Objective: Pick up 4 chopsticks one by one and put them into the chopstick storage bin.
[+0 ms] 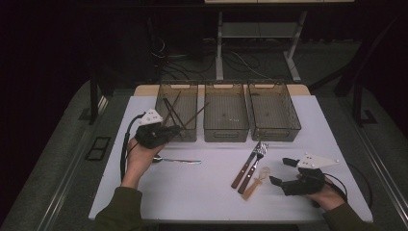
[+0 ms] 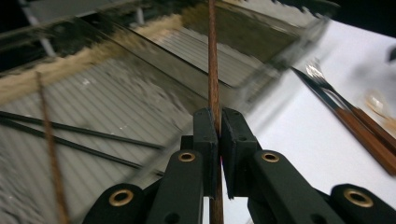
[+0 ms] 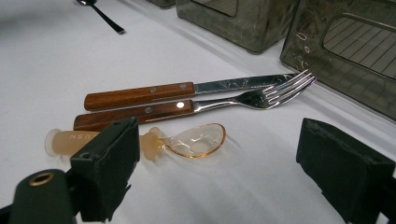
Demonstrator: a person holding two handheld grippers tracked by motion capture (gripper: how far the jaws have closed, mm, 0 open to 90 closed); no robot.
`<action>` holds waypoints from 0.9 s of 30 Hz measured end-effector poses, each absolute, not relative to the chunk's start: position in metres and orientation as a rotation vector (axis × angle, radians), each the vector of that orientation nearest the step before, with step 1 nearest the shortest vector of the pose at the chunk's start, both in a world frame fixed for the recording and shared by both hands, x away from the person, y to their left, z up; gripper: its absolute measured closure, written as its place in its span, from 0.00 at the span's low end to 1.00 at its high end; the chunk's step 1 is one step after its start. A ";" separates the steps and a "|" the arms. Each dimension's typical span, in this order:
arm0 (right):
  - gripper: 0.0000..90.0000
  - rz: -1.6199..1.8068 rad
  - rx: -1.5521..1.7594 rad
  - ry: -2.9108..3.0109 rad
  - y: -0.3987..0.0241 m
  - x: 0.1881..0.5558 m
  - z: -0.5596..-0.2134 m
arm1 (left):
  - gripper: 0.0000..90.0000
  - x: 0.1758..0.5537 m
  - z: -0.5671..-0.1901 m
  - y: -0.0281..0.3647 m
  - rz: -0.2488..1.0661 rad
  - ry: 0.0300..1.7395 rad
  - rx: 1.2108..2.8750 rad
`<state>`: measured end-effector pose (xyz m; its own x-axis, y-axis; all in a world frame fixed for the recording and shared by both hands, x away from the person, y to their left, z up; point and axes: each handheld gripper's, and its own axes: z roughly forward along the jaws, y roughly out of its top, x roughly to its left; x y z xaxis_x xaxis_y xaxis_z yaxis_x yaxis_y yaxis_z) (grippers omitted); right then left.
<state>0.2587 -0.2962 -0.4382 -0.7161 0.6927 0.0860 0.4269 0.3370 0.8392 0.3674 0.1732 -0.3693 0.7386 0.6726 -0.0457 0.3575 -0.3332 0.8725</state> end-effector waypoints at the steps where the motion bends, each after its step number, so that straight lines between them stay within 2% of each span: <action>1: 0.15 1.322 1.005 2.318 -0.296 0.259 -0.438 | 0.94 0.372 -0.368 0.174 0.407 0.795 1.941; 14: 0.15 1.333 1.000 2.313 -0.298 0.258 -0.438 | 0.94 0.427 -0.344 0.187 0.499 0.914 1.810; 27: 0.15 1.341 1.002 2.309 -0.297 0.258 -0.437 | 0.94 0.462 -0.364 0.186 0.492 1.029 1.718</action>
